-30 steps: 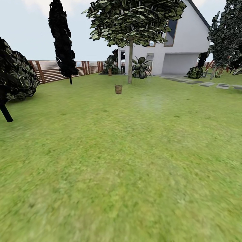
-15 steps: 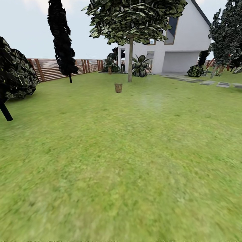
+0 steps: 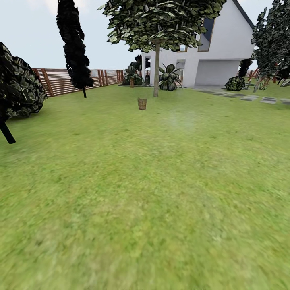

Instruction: Take the three Easter eggs out of the wicker basket on the lawn in the garden, then place them on the lawn next to a single tree (choose any tree) so that all three eggs are next to the same tree and none are left in the basket.

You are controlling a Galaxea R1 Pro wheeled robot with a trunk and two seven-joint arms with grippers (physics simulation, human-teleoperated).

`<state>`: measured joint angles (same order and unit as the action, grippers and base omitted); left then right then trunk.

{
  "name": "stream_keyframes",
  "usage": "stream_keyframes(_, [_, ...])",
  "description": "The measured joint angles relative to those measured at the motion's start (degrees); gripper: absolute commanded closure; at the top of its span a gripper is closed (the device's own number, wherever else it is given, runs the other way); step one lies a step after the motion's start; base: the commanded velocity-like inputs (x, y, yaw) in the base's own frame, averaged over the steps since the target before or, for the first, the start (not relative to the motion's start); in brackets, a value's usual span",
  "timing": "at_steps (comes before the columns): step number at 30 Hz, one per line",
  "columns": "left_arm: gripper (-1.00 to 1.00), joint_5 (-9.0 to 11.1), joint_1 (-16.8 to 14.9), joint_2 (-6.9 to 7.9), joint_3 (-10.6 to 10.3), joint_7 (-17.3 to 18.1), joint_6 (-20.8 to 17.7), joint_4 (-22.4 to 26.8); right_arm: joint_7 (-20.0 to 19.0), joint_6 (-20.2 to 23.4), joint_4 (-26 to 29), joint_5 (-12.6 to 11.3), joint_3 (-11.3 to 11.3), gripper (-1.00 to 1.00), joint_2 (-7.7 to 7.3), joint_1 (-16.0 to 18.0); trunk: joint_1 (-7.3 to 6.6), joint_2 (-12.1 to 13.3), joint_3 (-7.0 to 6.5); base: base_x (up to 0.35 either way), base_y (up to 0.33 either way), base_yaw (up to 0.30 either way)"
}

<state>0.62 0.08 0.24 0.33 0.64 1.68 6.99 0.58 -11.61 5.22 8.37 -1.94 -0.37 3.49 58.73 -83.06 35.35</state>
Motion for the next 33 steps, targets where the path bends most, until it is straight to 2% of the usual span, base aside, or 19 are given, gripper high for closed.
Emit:
stream_keyframes(6, [-1.0,-0.1,0.0,-0.73,-0.2,0.1,-0.1,0.7,0.0,0.0,0.3,0.1,0.0,-1.0,-0.01,0.0,0.0,0.0,0.0,0.004,0.0,0.0])
stream_keyframes(8, [-1.0,-0.1,0.0,-1.4,-0.2,0.1,-0.1,0.9,0.1,0.1,1.2,0.1,0.0,-1.0,0.02,0.0,-0.01,0.0,0.0,0.116,0.0,0.0])
stream_keyframes(11, [-1.0,-0.1,-0.4,-2.13,-0.3,0.0,-0.5,1.5,0.2,0.6,3.8,0.0,0.0,-1.0,0.06,0.0,-0.02,0.0,-0.01,0.259,0.0,0.0])
stream_keyframes(12, [-1.0,0.1,-1.5,-2.16,-0.1,-0.3,-1.1,4.3,0.2,0.9,7.7,-0.1,0.0,-1.0,0.11,0.1,-0.03,0.0,-0.02,0.319,0.0,0.0])
stream_keyframes(14, [-1.0,0.4,-3.3,-1.89,0.0,-0.4,-3.9,7.0,0.3,1.1,10.1,-0.4,0.1,-1.0,0.07,0.9,-0.03,0.0,-0.02,0.326,0.0,0.0])
stream_keyframes(15, [-1.0,2.2,-6.3,-1.57,0.1,-0.3,-10.9,9.1,1.3,4.6,11.1,-0.7,0.2,-1.0,-0.02,4.2,-0.03,0.0,0.01,0.329,0.0,0.0])
stream_keyframes(16, [-1.0,3.0,-10.6,-1.55,0.2,-0.3,-12.3,9.5,2.1,6.3,11.3,-0.9,0.2,-1.0,-0.04,7.9,-0.03,0.0,-0.03,0.331,0.0,0.0])
stream_keyframes(17, [-1.0,3.8,-10.6,-1.57,0.3,-0.3,-13.2,10.0,3.1,8.2,11.2,-1.1,0.3,-1.0,-0.02,8.4,-0.03,0.0,-0.01,0.335,0.0,0.0])
stream_keyframes(18, [-1.0,5.5,-11.9,-1.61,0.3,-0.2,-14.0,11.8,4.3,11.2,11.0,-1.1,0.3,-1.0,0.01,10.3,-0.03,0.0,-0.02,0.336,0.0,0.0])
stream_keyframes(20, [-1.0,7.2,-12.8,-1.6,0.4,-0.3,-14.3,14.0,4.9,12.6,10.6,-1.1,0.3,-1.0,0.15,11.4,-0.03,0.0,-0.02,0.336,0.0,0.0])
stream_keyframes(23, [-1.0,7.9,-13.1,-1.46,0.5,-0.3,-14.1,14.5,5.2,11.6,9.4,-1.1,0.3,-1.0,0.11,11.8,-0.03,0.0,-0.01,0.337,0.0,0.0])
stream_keyframes(28, [-1.0,8.2,-13.2,-1.23,0.5,-0.1,-13.6,11.6,5.1,6.2,6.8,-0.7,0.2,-1.0,-0.05,11.8,-0.03,0.0,-0.01,0.336,0.0,0.0])
stream_keyframes(33, [-1.0,8.3,-13.2,-1.28,0.5,-0.1,-12.4,9.7,4.9,4.9,5.7,-0.4,0.1,-1.0,-0.06,11.9,-0.03,0.0,-0.01,0.337,0.0,0.0])
